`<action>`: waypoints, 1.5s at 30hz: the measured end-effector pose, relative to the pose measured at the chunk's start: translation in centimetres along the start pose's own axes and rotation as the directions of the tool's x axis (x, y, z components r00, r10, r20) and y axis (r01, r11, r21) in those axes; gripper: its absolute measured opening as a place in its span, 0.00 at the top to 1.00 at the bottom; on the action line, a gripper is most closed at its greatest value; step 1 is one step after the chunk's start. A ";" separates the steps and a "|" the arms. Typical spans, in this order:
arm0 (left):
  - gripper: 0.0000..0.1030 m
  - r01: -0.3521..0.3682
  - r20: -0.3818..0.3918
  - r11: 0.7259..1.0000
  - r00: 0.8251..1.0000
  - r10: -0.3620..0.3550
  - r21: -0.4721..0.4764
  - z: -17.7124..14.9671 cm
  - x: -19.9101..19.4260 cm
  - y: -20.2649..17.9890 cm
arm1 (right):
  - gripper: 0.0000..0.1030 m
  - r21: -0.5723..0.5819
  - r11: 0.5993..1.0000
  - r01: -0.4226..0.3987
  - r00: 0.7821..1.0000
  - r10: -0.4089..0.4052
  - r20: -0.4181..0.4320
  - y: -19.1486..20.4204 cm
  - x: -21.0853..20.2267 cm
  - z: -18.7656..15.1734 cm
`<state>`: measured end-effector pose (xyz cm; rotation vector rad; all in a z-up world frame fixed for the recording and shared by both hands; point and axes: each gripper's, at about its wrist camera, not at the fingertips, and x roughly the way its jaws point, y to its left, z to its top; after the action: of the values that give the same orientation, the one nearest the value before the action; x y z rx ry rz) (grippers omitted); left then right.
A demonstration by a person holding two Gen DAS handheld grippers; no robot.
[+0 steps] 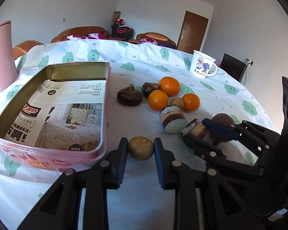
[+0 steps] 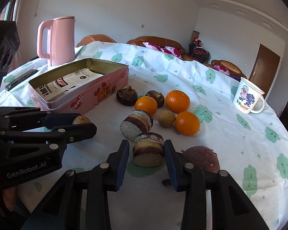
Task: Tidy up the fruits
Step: 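Grasp the small tan round fruit with the left tool while the right tool grasps a cake roll, then lower the tan fruit into the tin with the left tool while the right tool drops the cake roll in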
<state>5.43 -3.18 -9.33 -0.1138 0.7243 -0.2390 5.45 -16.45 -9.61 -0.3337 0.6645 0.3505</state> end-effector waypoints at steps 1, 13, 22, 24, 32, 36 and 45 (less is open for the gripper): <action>0.72 -0.001 0.004 1.000 1.000 0.001 0.005 0.0 0.0 -0.1 | 0.64 -0.012 1.000 0.009 1.000 -0.010 -0.010 0.2 0.3 0.0; 0.72 -0.042 0.121 0.997 0.992 0.034 0.067 0.3 -2.4 -0.9 | 0.65 0.058 0.998 -0.013 0.996 0.007 0.093 -0.5 -2.3 0.3; 0.72 -0.087 0.183 0.992 0.981 0.070 0.090 0.7 -3.5 -1.1 | 0.65 0.086 0.995 -0.052 0.981 0.035 0.189 -0.8 -3.5 0.9; 0.72 -0.102 0.196 0.991 0.977 0.083 0.089 0.7 -3.7 -1.1 | 0.65 0.090 0.994 -0.057 0.976 0.037 0.213 -0.8 -3.8 1.0; 0.72 -0.126 0.231 0.989 0.967 0.104 0.083 1.0 -4.4 -0.8 | 0.65 0.097 0.993 -0.072 0.957 0.042 0.288 -1.0 -5.2 1.7; 0.72 -0.149 0.252 0.985 0.960 0.123 0.083 1.1 -4.7 -0.7 | 0.65 0.103 0.992 -0.079 0.946 0.042 0.321 -1.2 -5.7 2.0; 0.72 -0.196 0.273 0.978 0.947 0.171 0.067 1.8 -5.2 0.6 | 0.65 0.070 0.992 -0.105 0.943 0.078 0.324 -0.4 -5.0 3.7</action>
<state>2.93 -1.25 -4.75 0.0112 0.4513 -0.0758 3.94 -16.29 -3.58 -0.1575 0.3739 0.4525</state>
